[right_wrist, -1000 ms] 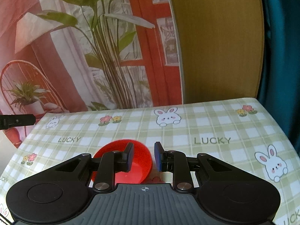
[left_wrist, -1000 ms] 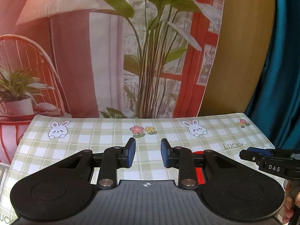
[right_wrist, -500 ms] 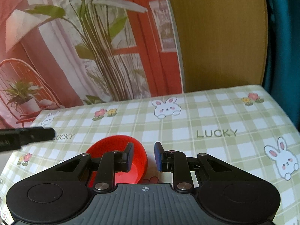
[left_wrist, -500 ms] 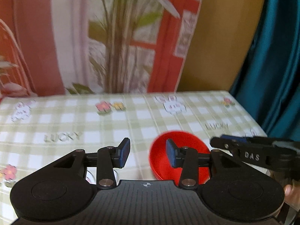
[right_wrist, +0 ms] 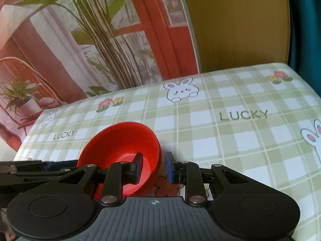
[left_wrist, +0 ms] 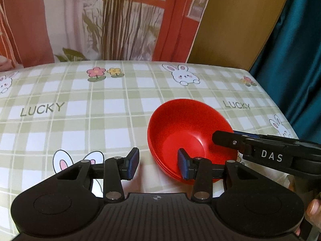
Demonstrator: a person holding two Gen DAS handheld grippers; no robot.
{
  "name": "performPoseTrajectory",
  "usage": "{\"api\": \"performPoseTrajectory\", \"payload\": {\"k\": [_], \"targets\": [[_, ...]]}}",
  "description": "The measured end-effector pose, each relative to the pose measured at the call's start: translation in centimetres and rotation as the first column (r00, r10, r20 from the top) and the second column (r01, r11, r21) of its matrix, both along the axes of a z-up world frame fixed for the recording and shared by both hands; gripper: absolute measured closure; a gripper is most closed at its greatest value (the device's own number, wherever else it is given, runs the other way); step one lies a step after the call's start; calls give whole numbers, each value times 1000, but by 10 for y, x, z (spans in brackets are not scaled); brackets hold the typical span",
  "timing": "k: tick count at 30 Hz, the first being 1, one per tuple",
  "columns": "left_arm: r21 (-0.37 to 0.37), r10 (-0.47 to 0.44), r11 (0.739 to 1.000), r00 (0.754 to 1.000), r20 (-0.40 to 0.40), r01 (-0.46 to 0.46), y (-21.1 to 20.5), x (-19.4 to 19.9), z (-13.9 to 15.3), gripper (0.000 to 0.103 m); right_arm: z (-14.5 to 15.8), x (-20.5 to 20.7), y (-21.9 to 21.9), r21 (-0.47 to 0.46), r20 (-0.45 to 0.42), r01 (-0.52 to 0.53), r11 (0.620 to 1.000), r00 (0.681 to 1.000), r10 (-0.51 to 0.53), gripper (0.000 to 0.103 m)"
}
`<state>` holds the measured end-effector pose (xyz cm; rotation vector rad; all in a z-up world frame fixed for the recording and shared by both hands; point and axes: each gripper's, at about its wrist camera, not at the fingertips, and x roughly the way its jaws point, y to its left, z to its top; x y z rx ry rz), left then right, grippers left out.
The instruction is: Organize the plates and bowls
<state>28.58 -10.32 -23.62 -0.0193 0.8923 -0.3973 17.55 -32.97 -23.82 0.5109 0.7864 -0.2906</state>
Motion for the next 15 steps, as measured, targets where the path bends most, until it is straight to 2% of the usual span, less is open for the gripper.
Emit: {"api": "performPoseTrajectory", "payload": {"k": [3,5,8,15], "targets": [[1,6,1000,1000,-5,-6,-1,1,-2,61,-5,0,1,19,0,5,1000,1000,-5,82],[-5,9,1000,1000,-4,-9,-2,2,-4,72,-7,0,2,27,-2,4,1000,1000,-4,83],[-16,0,1000,1000,3,0,-3,2,-4,81,-10,0,2,38,-1,9,999,1000,-9,87],[21,5,1000,1000,11,-5,-9,1,-3,82,-11,-2,2,49,11,29,998,1000,-29,89]]}}
